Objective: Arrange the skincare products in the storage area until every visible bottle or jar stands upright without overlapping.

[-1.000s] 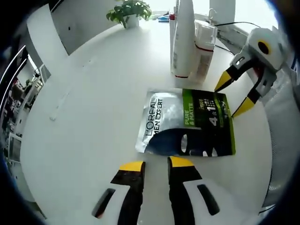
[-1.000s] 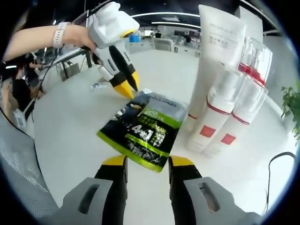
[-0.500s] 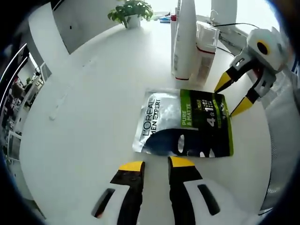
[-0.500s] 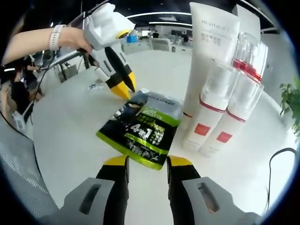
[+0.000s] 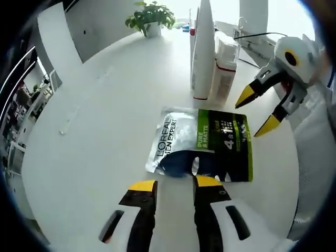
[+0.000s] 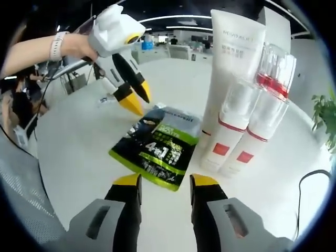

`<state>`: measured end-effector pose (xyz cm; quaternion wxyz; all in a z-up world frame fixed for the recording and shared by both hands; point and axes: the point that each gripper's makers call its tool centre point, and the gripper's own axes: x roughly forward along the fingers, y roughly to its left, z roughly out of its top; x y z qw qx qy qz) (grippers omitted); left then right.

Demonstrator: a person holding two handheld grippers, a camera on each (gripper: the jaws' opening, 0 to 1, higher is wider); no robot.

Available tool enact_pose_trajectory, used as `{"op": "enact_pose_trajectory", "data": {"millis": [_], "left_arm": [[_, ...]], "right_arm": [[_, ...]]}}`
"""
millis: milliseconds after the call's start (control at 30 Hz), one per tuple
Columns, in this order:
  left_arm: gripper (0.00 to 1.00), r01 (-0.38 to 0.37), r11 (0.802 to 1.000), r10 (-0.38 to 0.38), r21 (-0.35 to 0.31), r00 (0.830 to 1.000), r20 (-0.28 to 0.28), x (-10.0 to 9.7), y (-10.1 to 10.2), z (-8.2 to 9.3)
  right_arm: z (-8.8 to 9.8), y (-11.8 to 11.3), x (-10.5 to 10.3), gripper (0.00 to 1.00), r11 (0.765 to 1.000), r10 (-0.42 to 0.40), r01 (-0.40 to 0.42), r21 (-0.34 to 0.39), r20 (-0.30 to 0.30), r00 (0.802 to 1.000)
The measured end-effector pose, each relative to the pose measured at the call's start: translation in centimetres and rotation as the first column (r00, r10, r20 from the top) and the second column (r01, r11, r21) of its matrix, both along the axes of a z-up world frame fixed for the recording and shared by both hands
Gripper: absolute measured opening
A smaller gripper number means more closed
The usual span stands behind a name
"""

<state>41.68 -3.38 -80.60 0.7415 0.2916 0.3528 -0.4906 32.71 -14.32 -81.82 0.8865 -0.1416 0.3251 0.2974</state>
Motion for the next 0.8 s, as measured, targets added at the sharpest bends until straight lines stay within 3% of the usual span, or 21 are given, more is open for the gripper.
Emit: {"op": "enact_pose_trajectory", "data": {"millis": [233, 433, 800], "left_arm": [[0.33, -0.045, 0.999, 0.045, -0.021, 0.999, 0.011, -0.7, 0.5, 0.5], [0.39, -0.077, 0.996, 0.079, -0.043, 0.996, 0.052, -1.4, 1.1, 1.6], [0.48, -0.18, 0.975, 0.195, -0.134, 0.974, 0.114, -3.5, 2.2, 4.7]], "right_arm": [[0.8, -0.2, -0.5, 0.46, 1.0, 0.011, -0.01, -0.001, 0.006, 1.0], [1.5, -0.6, -1.1, 0.54, 1.0, 0.017, -0.017, 0.003, 0.006, 1.0], [4.2, -2.3, -2.0, 0.66, 0.999, 0.037, -0.037, -0.017, 0.041, 0.998]]}}
